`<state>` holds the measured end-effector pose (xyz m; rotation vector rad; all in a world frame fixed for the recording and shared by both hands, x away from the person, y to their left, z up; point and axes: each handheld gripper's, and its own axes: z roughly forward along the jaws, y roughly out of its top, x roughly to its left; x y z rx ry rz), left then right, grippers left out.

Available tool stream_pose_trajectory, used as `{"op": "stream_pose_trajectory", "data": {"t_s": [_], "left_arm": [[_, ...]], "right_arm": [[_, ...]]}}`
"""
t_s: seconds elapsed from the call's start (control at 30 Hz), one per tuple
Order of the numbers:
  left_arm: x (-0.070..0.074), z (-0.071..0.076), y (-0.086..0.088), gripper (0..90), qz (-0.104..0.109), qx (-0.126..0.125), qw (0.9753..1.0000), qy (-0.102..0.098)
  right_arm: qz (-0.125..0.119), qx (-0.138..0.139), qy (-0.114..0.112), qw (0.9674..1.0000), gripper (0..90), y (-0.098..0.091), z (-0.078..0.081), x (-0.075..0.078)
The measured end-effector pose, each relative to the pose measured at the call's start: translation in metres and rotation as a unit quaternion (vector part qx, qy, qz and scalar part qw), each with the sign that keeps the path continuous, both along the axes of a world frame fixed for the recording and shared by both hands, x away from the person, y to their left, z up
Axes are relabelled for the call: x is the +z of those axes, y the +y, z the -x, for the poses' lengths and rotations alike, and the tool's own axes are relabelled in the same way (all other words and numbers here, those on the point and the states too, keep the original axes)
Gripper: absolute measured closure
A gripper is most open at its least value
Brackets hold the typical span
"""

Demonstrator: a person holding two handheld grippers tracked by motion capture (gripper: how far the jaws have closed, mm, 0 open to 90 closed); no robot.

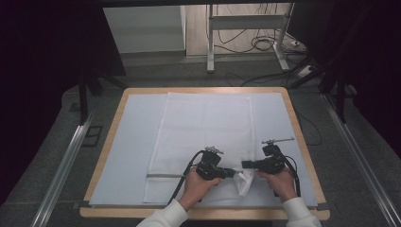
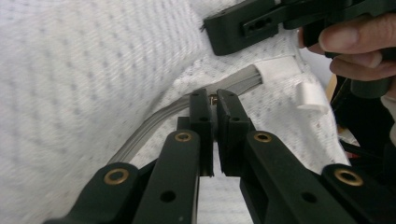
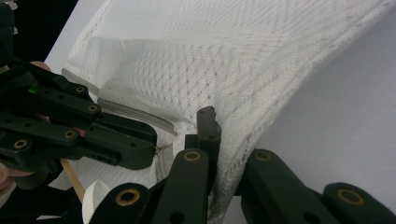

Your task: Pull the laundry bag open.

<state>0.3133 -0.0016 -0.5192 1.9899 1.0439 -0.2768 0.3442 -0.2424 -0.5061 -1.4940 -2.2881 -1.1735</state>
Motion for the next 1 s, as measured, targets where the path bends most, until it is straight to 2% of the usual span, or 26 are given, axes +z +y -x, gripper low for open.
{"op": "stream_pose_trajectory", "data": {"t_s": [0.2,0.37,1.0], "left_arm": [[0.001,0.001,0.007,86.6,0.007,-0.002,1.0000,-0.004],[-0.002,-0.002,0.008,86.5,0.010,-0.004,0.9999,-0.007],[-0.002,-0.004,0.017,86.5,-0.010,0.001,0.9998,-0.015]], "right_arm": [[-0.007,0.004,-0.002,1.0000,88.3,0.000,0.000,0.001],[-0.002,0.002,-0.003,1.0000,88.3,0.000,0.000,0.000],[-0.004,0.000,0.003,1.0000,88.3,0.001,0.000,-0.003]]}}
